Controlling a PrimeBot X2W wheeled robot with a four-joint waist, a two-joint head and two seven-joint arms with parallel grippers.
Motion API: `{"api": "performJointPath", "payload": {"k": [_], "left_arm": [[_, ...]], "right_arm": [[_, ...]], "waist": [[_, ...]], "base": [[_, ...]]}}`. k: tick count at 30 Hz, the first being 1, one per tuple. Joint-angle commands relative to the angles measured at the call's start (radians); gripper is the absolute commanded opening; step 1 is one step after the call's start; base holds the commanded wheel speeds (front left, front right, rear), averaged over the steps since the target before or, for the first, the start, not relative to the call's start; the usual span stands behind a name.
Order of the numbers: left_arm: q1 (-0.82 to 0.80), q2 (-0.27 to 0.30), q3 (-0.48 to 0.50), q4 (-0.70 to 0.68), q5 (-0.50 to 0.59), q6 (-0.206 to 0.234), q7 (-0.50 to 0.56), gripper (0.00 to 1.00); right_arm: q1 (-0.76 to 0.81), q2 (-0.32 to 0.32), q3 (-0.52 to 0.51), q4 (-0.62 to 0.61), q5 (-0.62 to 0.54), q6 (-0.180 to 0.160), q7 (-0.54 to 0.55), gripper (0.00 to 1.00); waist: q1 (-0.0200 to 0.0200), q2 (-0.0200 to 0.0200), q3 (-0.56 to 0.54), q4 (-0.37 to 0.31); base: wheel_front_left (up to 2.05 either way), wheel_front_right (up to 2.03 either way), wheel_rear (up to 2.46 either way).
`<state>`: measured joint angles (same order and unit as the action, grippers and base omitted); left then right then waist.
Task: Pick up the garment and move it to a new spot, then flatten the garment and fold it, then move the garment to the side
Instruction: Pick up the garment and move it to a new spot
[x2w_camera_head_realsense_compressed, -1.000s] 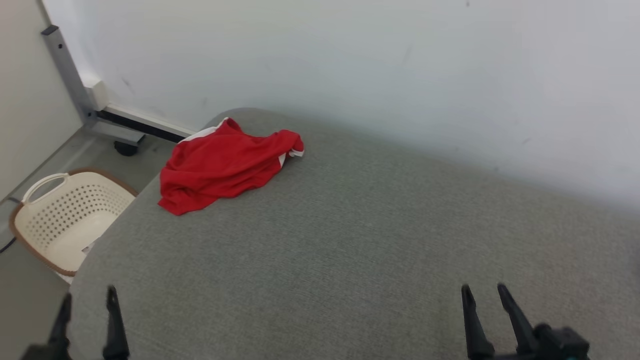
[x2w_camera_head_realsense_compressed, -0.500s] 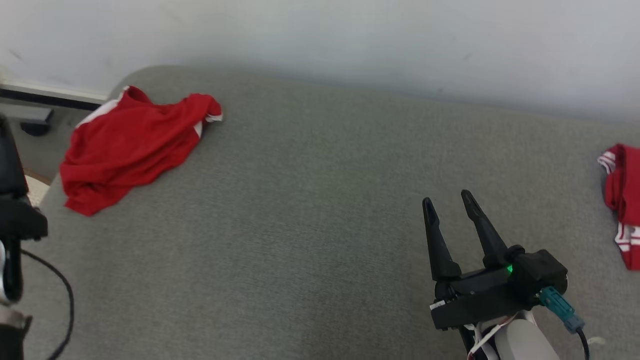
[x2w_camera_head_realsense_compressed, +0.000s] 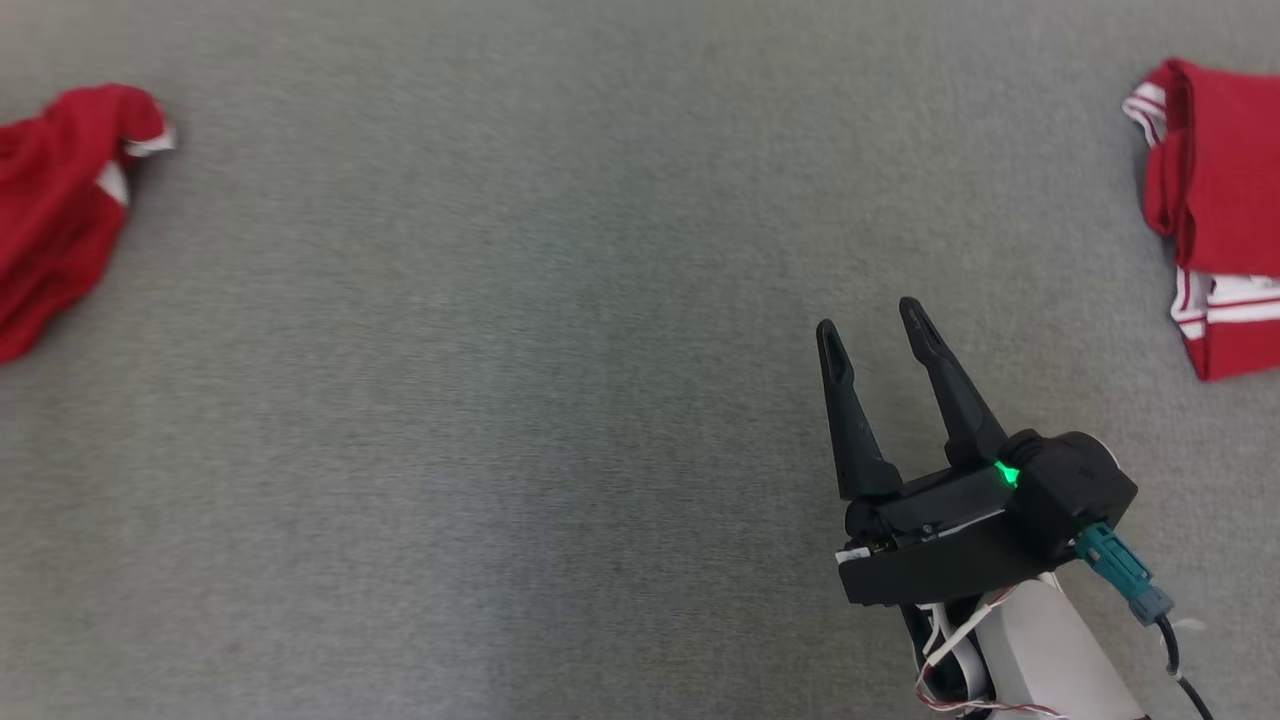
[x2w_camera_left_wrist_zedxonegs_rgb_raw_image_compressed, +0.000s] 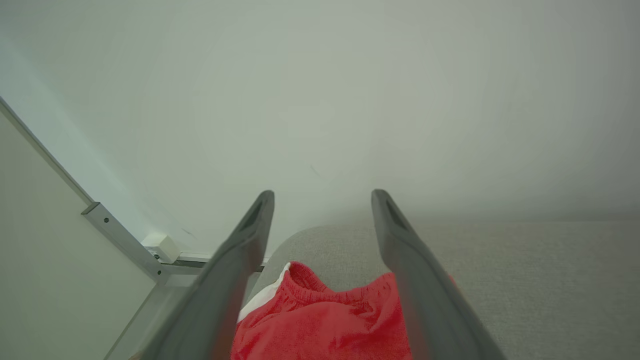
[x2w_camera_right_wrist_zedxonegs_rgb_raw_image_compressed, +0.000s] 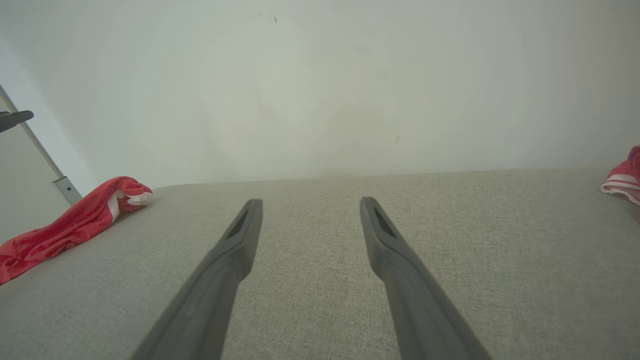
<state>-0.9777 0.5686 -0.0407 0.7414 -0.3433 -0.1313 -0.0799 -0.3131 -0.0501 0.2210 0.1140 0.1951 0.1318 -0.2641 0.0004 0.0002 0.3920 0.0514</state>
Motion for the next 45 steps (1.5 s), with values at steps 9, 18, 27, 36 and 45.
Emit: {"api": "performJointPath", "payload": {"k": [9,18,27,36,45], "left_arm": [[-0.081,0.048,-0.108,0.193,-0.078,0.002,0.136,1.0],[-0.112,0.039,-0.156,0.374,-0.154,0.002,0.356,1.0],[-0.088,-0.005,-0.182,0.457,-0.181,0.001,0.421,1.0],[-0.07,0.008,-0.241,0.33,-0.232,0.002,0.22,0.0],[-0.11,-0.029,-0.312,0.222,-0.236,0.002,0.062,0.0]], "right_arm": [[-0.014,0.0,0.008,-0.011,0.008,-0.002,-0.001,1.0],[-0.012,0.0,0.001,-0.004,-0.01,-0.002,-0.001,1.0],[-0.021,-0.001,0.016,0.008,-0.012,-0.002,-0.001,1.0],[0.014,-0.001,-0.004,0.043,-0.002,-0.002,-0.001,1.0],[0.054,-0.001,-0.044,0.066,0.007,-0.002,-0.001,1.0]], "waist": [[-0.0004,-0.0002,0.107,-0.115],[-0.0004,-0.0002,0.108,-0.112],[-0.0004,-0.0002,0.103,-0.109],[-0.0004,-0.0002,0.013,-0.066],[-0.0004,-0.0002,-0.104,-0.024]], "base": [[0.0,0.0,0.0],[0.0,0.0,0.0],[0.0,0.0,0.0],[0.0,0.0,0.0],[0.0,0.0,0.0]]}}
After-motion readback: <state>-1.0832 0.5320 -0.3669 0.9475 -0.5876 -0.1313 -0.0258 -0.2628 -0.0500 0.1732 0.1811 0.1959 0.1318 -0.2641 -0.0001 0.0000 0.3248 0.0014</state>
